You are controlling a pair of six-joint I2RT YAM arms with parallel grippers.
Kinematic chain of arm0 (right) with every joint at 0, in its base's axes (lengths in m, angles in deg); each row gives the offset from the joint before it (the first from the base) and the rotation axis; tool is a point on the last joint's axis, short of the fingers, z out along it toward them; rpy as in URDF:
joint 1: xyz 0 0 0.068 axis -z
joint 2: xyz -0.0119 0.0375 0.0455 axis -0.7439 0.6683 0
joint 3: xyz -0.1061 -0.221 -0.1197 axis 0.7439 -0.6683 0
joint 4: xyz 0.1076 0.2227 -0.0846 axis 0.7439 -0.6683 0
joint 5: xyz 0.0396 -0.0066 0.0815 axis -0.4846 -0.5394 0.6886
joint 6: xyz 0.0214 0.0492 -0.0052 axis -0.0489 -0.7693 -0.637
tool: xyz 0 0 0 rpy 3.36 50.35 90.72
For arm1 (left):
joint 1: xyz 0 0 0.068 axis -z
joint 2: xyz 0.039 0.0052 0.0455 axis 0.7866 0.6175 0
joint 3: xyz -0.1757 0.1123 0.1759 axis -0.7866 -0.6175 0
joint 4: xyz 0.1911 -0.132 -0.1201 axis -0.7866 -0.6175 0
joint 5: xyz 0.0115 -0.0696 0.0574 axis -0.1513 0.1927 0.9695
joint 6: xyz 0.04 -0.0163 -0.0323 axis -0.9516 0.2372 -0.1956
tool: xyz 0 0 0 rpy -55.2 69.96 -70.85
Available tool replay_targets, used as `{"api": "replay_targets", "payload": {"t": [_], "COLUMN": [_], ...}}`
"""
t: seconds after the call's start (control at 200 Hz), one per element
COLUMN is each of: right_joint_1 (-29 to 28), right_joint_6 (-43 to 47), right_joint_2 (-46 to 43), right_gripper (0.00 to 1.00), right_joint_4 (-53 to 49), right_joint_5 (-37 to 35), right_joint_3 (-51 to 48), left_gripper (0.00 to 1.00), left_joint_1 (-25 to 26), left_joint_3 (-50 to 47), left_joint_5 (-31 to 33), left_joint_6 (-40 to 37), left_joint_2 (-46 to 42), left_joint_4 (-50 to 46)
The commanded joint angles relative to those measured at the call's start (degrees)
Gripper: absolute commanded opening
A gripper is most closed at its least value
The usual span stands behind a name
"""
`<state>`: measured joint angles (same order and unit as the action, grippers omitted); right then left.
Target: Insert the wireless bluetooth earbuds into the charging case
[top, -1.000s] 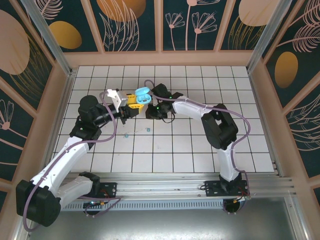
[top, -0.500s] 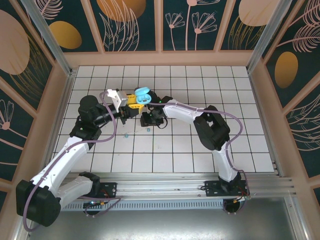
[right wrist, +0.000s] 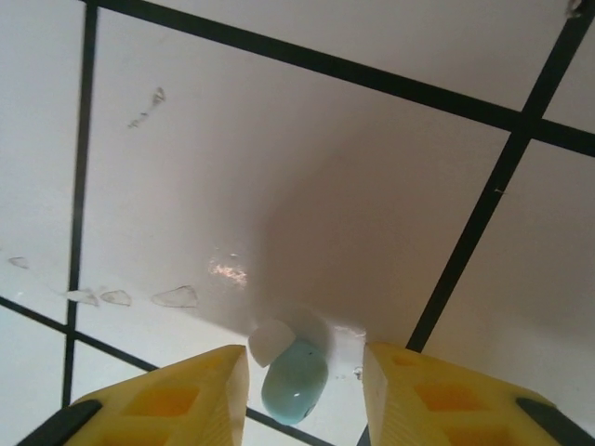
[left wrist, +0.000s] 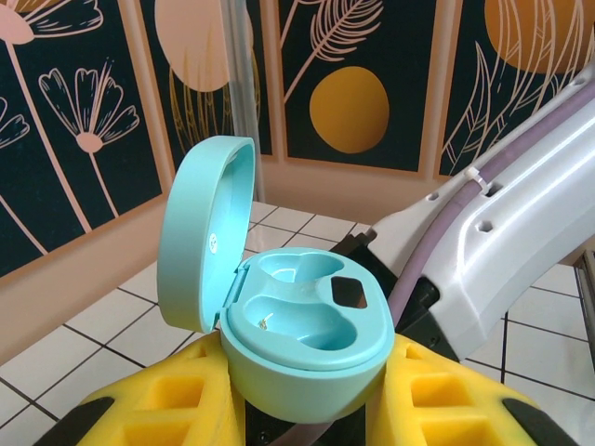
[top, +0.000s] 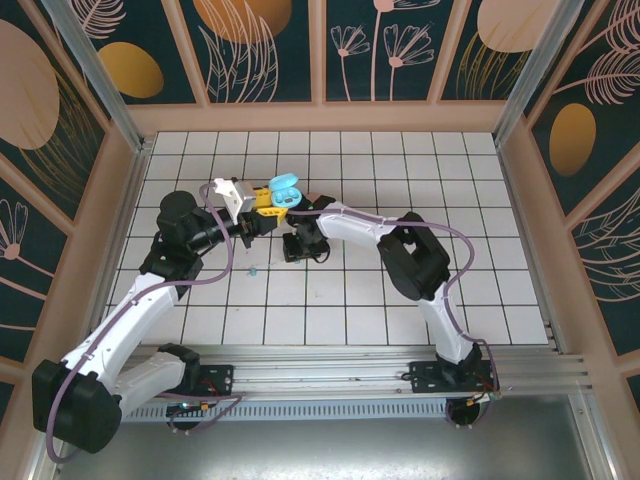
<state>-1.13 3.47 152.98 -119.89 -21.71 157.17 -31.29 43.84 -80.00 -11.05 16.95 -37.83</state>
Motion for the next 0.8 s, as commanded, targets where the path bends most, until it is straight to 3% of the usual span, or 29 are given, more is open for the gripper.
{"api": "replay_targets", "payload": {"t": [0.0,0.19,0.44,0.61,0.796], "right_joint_1": [-0.4,-0.5,1.0,2.7,5.4], "right_joint_6": [1.0,2.0,7.0,22.5,33.8], "right_joint_2": [1.6,1.5,-0.9,-5.1,-5.7], "right_gripper": [0.32,0.21,0.17,0.17,0.17], "right_joint_4": [-3.1,-4.2,-5.9,-6.8,-11.3], "right_joint_5": [-2.0,-3.5,-6.2,-7.4,-17.2], "right_joint_3": [2.0,2.3,0.1,-5.8,-10.2], "left_gripper": [0.21,0.21,0.21,0.21,0.21], "left_joint_1": [-0.1,-0.1,-0.1,-0.1,-0.1], "left_joint_3": [-0.4,-0.5,-0.6,-0.7,-1.0], "left_joint_5": [0.1,0.5,0.3,0.0,-0.5], "left_joint_6": [-0.9,-1.2,-1.0,-0.8,0.1], "left_joint_2": [-0.7,-0.8,-0.6,-0.3,0.5], "left_joint_4": [-0.1,-0.1,0.1,0.5,2.2]}}
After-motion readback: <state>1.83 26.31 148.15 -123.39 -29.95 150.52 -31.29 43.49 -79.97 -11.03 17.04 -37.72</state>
